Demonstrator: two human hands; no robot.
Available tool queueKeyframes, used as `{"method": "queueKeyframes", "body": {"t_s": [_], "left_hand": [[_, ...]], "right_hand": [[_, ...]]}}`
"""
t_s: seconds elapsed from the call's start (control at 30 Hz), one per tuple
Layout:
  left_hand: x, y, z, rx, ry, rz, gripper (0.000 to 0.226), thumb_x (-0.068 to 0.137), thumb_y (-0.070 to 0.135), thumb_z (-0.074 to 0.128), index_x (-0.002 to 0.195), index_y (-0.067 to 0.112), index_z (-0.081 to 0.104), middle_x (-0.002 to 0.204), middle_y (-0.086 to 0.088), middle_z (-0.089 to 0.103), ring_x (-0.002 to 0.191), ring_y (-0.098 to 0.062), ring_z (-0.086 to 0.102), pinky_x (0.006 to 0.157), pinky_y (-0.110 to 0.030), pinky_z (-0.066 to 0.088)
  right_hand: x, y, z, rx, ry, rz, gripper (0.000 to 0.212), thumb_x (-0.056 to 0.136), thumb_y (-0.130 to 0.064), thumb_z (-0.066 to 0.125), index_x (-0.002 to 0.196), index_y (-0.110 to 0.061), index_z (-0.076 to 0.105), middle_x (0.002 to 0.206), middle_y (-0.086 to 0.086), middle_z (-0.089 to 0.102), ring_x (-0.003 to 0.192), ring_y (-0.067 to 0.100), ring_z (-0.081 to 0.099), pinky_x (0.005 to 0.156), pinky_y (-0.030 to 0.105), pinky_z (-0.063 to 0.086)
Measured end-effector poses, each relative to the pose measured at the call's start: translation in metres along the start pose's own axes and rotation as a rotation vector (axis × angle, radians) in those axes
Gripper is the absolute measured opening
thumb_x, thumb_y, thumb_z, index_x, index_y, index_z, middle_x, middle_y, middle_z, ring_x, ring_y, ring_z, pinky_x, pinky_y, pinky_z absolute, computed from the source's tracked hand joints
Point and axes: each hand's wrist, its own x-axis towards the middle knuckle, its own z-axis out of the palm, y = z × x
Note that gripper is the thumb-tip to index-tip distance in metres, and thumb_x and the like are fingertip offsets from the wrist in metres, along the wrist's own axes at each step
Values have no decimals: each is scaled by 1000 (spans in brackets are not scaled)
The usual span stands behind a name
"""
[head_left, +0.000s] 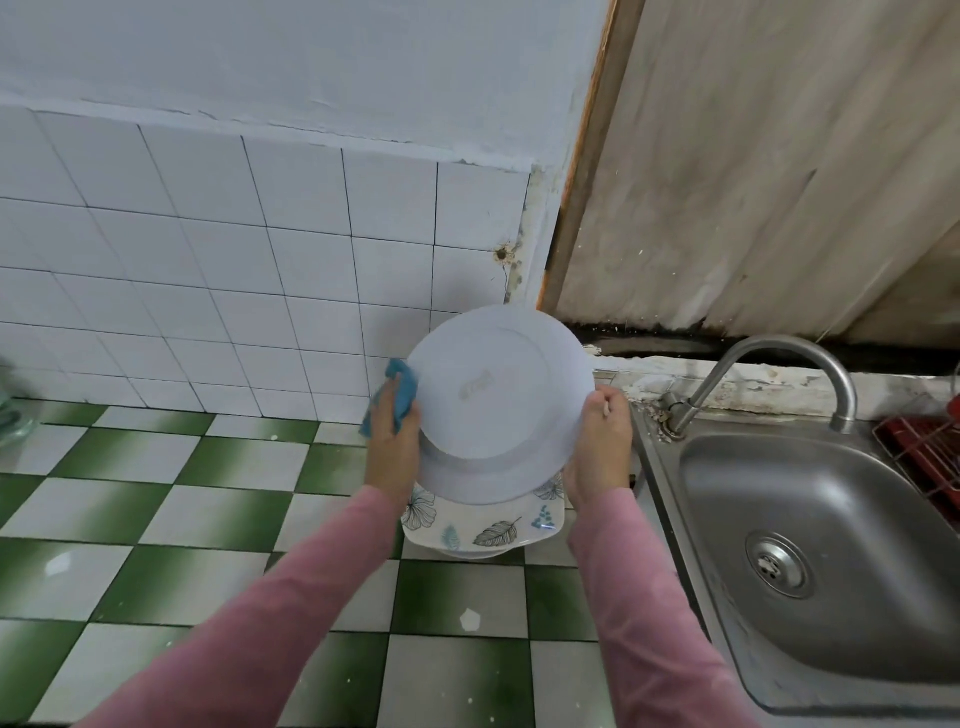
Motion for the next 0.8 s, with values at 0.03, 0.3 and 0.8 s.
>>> {"method": "queueKeyframes", "body": {"t_s": [0.03,0.3,0.8], "left_hand": [[-6,-2,6,29,-44,33,47,104,28,45,150,31,36,149,2,41,134,-20,41,112,-39,35],[-35,9,61,338,-412,463,53,104,33,30,153,25,11,162,10,4,150,-9,-5,123,-31,-1],[9,40,60,507,-376,434,46,105,29,36,151,26,29,161,9,20,151,-13,0,124,-41,6]], "right_hand": [[-1,-2,4,-27,-13,-54,19,105,-13,35,105,-18,54,94,1,60,76,13,55,60,25,49],[-22,13,30,-205,-149,-159,30,108,-16,35,97,-24,61,98,-2,65,94,15,61,84,26,53],[-23,19,26,-139,-179,-94,35,108,-16,38,93,-23,69,102,23,68,89,22,61,85,38,51]]}}
